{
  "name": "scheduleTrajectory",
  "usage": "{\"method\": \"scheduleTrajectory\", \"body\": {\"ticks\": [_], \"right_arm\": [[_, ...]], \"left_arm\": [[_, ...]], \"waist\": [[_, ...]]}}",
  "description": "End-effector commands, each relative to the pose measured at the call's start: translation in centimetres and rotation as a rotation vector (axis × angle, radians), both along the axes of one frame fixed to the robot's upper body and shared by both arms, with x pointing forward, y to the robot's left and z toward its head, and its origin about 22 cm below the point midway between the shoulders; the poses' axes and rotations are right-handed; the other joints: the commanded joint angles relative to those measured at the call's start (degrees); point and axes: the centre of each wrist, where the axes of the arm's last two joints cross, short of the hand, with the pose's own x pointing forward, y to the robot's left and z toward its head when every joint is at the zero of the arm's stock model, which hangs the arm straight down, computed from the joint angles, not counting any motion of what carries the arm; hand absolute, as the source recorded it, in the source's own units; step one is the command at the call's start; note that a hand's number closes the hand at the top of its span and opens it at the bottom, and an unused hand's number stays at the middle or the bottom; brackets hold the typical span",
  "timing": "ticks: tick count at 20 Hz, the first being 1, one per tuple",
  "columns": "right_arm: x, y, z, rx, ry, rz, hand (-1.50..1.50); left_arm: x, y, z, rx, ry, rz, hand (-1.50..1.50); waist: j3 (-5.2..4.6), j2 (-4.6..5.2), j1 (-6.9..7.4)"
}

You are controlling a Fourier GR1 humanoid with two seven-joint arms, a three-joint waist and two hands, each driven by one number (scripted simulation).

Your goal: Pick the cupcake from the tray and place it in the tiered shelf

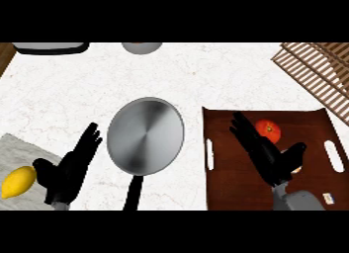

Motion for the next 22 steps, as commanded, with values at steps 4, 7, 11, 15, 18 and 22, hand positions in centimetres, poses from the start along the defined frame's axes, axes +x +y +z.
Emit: {"method": "scheduleTrajectory", "body": {"ticks": [4,7,11,15,18,22], "right_arm": [[2.7,-10.8,7.6,-0.232,-0.331,-0.314,1.50],[1.2,-19.3,9.3,-0.680,-0.265,-0.618,1.50],[1.0,-20.6,8.5,-0.051,-0.276,-0.708,-1.50],[-2.2,-22.5,8.7,-0.086,-0.369,-0.554,-1.50],[-3.5,-22.7,11.8,-0.196,-0.313,-0.407,-1.50],[-3.0,-21.5,15.4,-0.444,-0.140,-0.267,-1.50]], "left_arm": [[3.5,2.9,5.4,0.091,-0.156,0.087,0.00],[3.7,3.5,5.5,0.097,-0.178,0.122,0.00],[7.0,3.9,8.6,0.076,-0.198,0.070,0.00],[8.6,2.3,10.7,0.084,-0.200,0.049,0.00],[8.3,3.5,10.4,0.066,-0.173,0.051,0.00],[7.6,2.9,10.0,0.081,-0.189,0.053,0.00]], "waist": [[-0.14,-0.57,-1.31],[-0.84,0.04,-4.06],[-0.09,0.21,-1.01],[-0.18,-0.01,-0.14],[-0.24,-0.09,-0.39],[-0.34,-0.19,0.02]]}}
